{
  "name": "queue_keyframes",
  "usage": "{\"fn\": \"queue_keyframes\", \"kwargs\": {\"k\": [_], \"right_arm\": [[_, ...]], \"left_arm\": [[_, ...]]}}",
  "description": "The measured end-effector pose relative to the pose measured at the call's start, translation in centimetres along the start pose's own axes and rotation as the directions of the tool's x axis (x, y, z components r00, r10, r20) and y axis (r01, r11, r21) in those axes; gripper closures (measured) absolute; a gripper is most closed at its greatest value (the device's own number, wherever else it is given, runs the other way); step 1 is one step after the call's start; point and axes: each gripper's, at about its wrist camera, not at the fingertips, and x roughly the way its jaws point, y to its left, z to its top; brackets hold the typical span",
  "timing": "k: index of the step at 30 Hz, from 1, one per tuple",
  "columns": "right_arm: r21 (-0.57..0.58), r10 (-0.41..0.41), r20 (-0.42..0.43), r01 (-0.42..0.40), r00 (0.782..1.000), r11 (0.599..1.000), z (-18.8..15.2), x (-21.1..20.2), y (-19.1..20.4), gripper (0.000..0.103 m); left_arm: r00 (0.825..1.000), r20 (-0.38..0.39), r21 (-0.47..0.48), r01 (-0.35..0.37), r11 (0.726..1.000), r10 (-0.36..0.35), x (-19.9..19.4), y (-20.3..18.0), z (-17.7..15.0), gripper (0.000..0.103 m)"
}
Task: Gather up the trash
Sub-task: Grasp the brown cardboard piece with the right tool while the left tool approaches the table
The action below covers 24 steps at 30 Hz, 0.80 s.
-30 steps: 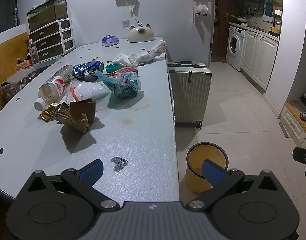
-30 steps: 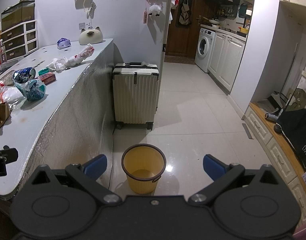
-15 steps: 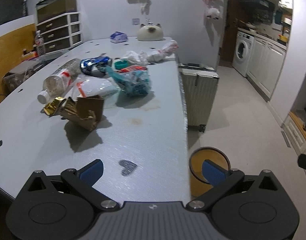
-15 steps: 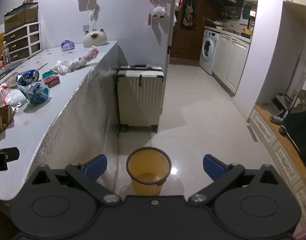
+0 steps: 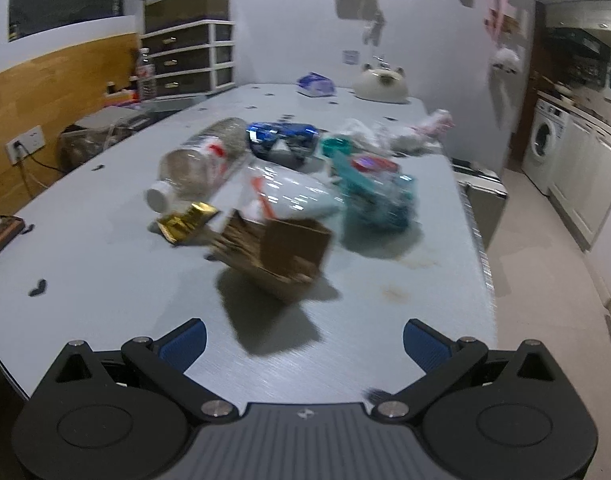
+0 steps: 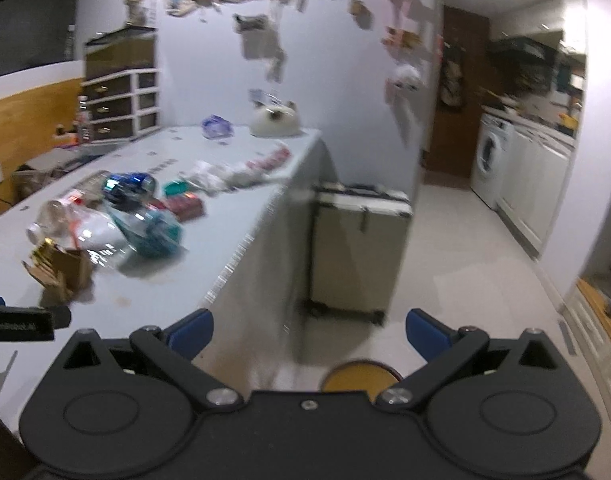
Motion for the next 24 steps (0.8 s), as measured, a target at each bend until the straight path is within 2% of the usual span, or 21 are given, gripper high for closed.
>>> {"fn": "queue_keyframes", "kwargs": {"k": [4,8,14,16,19,22,24], "right_arm": [[-0.030,0.067,0.025,-0.066,0.997,0.997,1.7,1.8,2.7,0.000],[-0.011,0.134,0.065,-0.134,0.989,0.991,3.2,3.3,5.1,0.000],[0.009,0.299,0.147,-0.303,0.943,0.953,4.4,6.3,9.2,0.000],[0.005,0.323,0.128,-0.326,0.938,0.945,4.6,7.3,10.4,0.000],[-0.002,0.403,0.112,-0.406,0.908,0.914,4.7,8.8,12.4,0.000],[-0.014,0.462,0.042,-0.462,0.886,0.887,4.6,10.3,14.4,0.000],[-0.005,0.508,-0.001,-0.508,0.861,0.861,4.4,11.3,15.4,0.000]], "left_arm": [[0.999,0.025,-0.019,-0.021,1.000,0.022,0.5,2.6,0.8,0.000],[0.997,0.050,-0.055,-0.048,0.997,0.050,0.8,5.6,1.6,0.000],[0.993,0.094,-0.148,-0.063,0.987,0.077,1.4,10.4,2.7,0.000],[0.993,0.089,-0.156,-0.068,0.985,0.082,1.9,11.6,3.0,0.000],[0.995,0.075,-0.152,-0.055,0.987,0.067,2.7,13.0,3.6,0.000],[0.999,0.032,-0.178,-0.007,0.984,0.013,3.8,14.3,3.9,0.000],[1.000,0.006,-0.190,0.005,0.982,-0.004,4.6,14.9,3.9,0.000]]}}
